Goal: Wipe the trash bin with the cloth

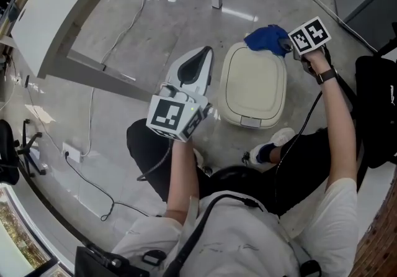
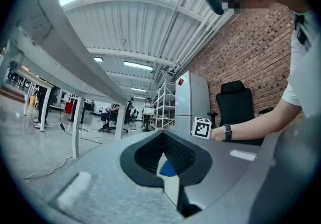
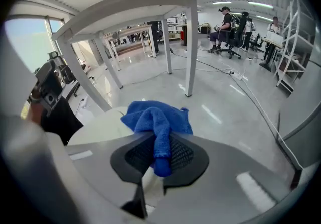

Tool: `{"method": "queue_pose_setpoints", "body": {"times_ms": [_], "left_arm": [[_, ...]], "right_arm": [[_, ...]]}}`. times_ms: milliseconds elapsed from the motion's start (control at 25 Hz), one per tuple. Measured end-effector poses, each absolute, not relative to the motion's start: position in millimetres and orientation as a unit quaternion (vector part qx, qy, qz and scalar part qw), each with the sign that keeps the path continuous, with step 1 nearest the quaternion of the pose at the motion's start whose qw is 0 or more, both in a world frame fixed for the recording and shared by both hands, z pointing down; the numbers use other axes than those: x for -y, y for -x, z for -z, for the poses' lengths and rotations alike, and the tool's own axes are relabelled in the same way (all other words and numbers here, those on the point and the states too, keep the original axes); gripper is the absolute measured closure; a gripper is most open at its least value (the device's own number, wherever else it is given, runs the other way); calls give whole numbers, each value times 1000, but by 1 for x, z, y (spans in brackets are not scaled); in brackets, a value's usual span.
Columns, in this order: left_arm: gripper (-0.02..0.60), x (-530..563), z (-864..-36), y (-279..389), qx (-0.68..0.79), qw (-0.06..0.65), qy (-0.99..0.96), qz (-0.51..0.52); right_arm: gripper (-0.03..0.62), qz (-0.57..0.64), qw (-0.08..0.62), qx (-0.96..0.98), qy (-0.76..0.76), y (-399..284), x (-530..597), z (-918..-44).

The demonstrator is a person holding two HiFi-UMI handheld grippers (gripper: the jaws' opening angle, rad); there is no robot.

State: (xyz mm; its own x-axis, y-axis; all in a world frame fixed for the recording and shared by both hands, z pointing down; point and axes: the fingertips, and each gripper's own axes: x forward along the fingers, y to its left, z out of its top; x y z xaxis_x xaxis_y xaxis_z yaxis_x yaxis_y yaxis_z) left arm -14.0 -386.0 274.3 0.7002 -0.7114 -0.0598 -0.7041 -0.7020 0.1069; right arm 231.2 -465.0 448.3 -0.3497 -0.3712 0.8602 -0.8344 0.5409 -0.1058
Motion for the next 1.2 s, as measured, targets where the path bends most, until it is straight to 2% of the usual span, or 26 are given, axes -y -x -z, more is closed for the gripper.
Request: {"method": "queue_pose_setpoints", "body": {"times_ms": [480,600,720,960,1120,1200], "left_arm": [[581,385,-271,24,390,38,-918,54],[581,384,-268,24,390,37,-918,56],[581,382,-267,25,388,35,-919,60],[581,384,-266,30,394,40,-916,69],[581,379,-265,23,383,39,-920,74],[581,375,-262,20,375,33,-923,77]], "right_arm": [[551,-255,364,853,-275,-101,466,-448],[550,-273,334,870,-237,-87,454,-438],[551,-249,310,875,-275,-109,464,-409],[549,-119,343,832,-420,-180,492,-367],[549,-110,426,814,-378,-175,469,-418],[549,-129,442,816,-350,-165,454,-444]]}}
